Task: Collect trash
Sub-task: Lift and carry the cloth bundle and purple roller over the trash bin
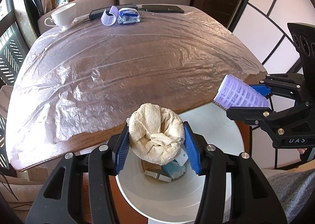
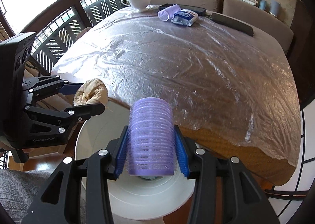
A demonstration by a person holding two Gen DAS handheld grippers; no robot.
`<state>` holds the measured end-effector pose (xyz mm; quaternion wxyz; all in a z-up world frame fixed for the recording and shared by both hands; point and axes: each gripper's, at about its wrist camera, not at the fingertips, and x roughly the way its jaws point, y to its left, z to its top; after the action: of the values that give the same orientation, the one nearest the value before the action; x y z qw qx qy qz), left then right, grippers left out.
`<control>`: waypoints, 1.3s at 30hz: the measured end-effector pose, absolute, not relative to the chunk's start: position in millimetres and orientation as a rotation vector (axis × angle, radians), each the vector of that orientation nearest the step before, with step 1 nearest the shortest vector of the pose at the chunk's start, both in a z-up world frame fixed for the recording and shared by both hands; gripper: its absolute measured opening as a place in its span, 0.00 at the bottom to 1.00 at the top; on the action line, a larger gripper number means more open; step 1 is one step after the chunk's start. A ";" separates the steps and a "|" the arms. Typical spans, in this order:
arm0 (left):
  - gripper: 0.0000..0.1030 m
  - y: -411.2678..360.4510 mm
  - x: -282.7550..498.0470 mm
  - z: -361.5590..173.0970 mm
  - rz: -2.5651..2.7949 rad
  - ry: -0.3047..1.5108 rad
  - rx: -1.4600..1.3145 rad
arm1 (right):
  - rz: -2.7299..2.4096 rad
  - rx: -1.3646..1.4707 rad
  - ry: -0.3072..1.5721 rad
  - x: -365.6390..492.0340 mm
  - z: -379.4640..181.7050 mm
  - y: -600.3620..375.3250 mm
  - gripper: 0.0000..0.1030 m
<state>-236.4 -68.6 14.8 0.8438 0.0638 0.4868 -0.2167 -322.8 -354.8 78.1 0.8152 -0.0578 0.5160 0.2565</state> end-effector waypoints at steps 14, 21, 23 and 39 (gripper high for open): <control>0.51 -74.3 -247.9 -3.5 -0.506 1.079 0.207 | 0.618 -0.150 1.172 -334.4 57.9 -346.8 0.42; 0.51 -73.9 -251.4 -17.7 -0.501 1.109 0.219 | 0.610 -0.169 1.216 -336.8 39.5 -347.0 0.42; 0.51 -73.8 -252.2 -20.8 -0.500 1.115 0.224 | 0.604 -0.174 1.228 -336.7 33.7 -347.2 0.42; 0.51 -74.5 -254.3 -59.1 -0.478 1.180 0.257 | 0.588 -0.182 1.282 -338.0 1.5 -337.8 0.42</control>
<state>-254.3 -74.5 -59.1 0.7965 0.1198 0.5493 -0.2223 -338.0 -337.8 1.5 0.7576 -0.0836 0.5884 0.2700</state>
